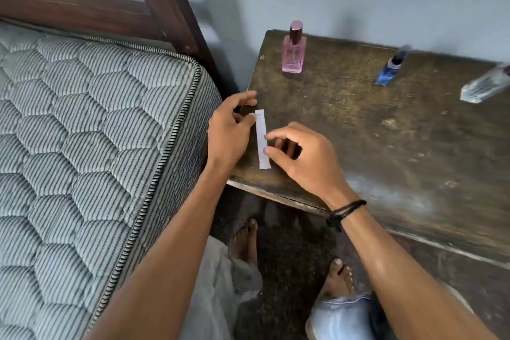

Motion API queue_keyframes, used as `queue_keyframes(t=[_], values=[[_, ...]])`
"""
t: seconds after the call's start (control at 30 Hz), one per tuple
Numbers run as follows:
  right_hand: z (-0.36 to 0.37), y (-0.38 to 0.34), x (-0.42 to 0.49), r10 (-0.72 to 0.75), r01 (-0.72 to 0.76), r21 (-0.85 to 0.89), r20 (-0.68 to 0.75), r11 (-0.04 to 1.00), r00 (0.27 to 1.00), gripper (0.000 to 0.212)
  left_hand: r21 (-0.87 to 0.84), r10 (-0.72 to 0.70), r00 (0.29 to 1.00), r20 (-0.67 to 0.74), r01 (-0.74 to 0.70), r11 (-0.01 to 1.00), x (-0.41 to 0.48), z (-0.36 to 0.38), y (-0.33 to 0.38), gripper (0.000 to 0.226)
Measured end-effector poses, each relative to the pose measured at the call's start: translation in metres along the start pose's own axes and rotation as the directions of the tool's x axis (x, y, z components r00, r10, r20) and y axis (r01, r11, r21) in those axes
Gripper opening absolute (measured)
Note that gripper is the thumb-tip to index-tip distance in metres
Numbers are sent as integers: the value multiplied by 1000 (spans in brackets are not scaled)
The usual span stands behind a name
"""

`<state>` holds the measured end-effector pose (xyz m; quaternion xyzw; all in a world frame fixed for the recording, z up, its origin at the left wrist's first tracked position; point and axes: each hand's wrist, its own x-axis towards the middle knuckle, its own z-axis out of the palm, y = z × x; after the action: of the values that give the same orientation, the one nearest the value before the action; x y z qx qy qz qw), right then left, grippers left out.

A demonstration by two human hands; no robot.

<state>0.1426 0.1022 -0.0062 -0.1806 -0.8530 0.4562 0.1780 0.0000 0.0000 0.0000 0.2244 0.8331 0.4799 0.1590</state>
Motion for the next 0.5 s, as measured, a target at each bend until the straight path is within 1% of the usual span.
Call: queue_keyframes(t=[0.07,0.17,0.27,0.4,0.5], values=[[1,-1,-5,-36,35,-87,-11,996,999,19,-2,18,999,-26,-19,1000,-4,2,-3,42],[3,3,-4,-53,59,-199,37,978,998,27,-23,23,999,-44,-24,999,-5,7,-8,41],[5,3,-6,-74,87,-271,59,959,996,31,-35,35,997,-75,-38,999,-11,7,-9,39],[4,1,-4,-85,113,-326,101,938,991,29,33,56,995,-80,-54,998,-18,10,3,38],[1,-2,-3,-85,124,-359,123,925,989,20,81,80,995,-63,-75,994,-20,12,7,38]])
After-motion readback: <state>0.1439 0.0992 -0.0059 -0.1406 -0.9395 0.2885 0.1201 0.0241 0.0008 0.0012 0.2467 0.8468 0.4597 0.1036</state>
